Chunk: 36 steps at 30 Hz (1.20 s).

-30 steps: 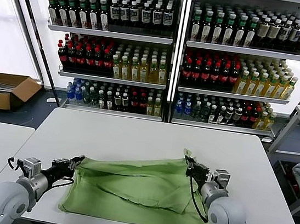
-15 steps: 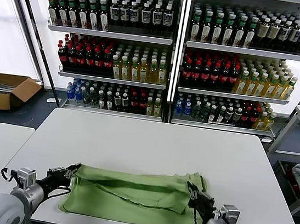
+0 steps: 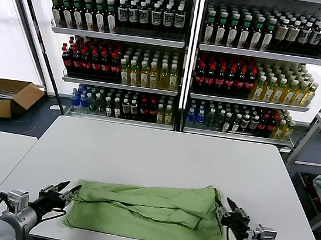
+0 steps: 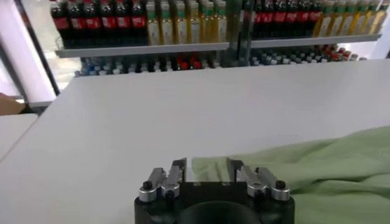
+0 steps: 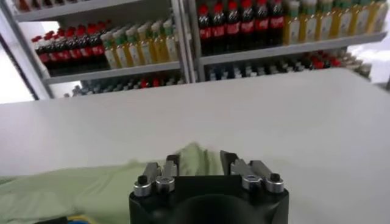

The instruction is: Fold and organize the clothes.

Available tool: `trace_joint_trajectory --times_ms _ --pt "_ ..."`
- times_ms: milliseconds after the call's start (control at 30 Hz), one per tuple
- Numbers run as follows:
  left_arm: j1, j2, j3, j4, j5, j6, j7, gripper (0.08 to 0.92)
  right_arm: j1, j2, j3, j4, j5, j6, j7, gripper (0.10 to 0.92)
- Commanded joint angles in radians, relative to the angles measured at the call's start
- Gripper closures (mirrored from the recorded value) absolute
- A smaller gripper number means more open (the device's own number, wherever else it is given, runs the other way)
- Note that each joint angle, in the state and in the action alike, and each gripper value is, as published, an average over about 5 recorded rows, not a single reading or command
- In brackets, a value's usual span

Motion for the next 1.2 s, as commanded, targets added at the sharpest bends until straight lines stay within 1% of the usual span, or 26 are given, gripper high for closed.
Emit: trace_joint_trajectory --times_ms 33,167,233,300,400,633,700,800,1200 --pt "0.05 -0.094 -0.027 -0.079 -0.021 -0.022 -0.156 0.395 -0.016 -0.017 0.144 -0.038 -0.081 0.178 -0.105 0.395" --pt "0.026 -0.187 0.097 -0.033 0.02 -0.084 -0.276 0.274 -0.065 -0.007 0.169 -0.041 -0.109 0.246 -0.143 0.277" --pt "0.013 -0.22 0.139 -0.009 0.032 -0.11 -0.314 0.228 -0.082 -0.001 0.179 -0.041 -0.109 0.261 -0.152 0.237" --pt "0.001 -0.246 0.168 0.012 0.038 -0.128 -0.333 0.193 -0.094 0.004 0.19 -0.04 -0.109 0.266 -0.155 0.211" --pt "-0.012 -0.267 0.192 0.036 0.05 -0.139 -0.347 0.179 -0.101 0.008 0.204 -0.036 -0.108 0.265 -0.151 0.204" --pt "-0.01 -0.27 0.211 0.08 0.083 -0.142 -0.349 0.18 -0.108 0.001 0.22 -0.027 -0.1 0.26 -0.142 0.203" --pt "-0.008 -0.27 0.213 0.088 0.088 -0.142 -0.352 0.199 -0.11 -0.003 0.221 -0.022 -0.1 0.258 -0.137 0.203" --pt "0.001 -0.27 0.218 0.091 0.095 -0.143 -0.353 0.268 -0.111 -0.01 0.223 -0.014 -0.099 0.252 -0.133 0.203" --pt "0.04 -0.291 0.264 0.071 0.192 -0.182 -0.336 0.615 -0.09 -0.018 0.208 -0.007 -0.087 0.24 -0.125 0.203"
